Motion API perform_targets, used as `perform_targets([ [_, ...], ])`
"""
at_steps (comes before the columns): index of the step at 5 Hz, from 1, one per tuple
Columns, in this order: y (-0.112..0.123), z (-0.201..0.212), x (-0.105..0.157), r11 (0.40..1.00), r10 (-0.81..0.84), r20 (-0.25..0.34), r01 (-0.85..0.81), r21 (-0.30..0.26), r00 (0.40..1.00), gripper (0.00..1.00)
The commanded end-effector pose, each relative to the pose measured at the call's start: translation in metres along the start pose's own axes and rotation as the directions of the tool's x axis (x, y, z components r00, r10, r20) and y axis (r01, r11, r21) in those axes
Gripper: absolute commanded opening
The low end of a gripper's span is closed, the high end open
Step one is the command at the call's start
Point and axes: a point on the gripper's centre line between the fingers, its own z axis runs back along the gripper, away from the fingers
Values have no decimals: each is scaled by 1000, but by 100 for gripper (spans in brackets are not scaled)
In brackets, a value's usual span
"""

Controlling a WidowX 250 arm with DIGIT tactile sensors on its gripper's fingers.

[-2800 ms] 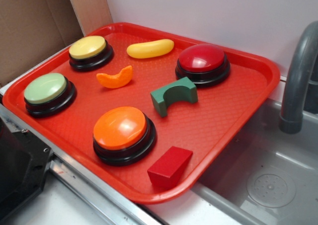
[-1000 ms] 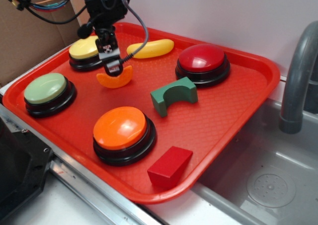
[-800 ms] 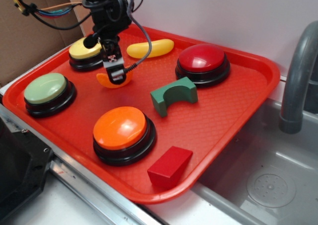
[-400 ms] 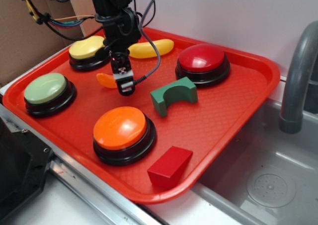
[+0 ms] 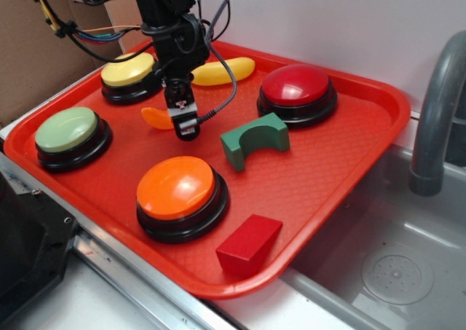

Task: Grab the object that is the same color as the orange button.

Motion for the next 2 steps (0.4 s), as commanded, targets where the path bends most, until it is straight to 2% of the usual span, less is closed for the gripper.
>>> perform_targets([
  [1, 1, 12, 12, 998, 3, 19, -4, 61, 1000, 0],
  [2, 2, 15, 12, 995, 5, 6, -6, 97, 1000, 0],
])
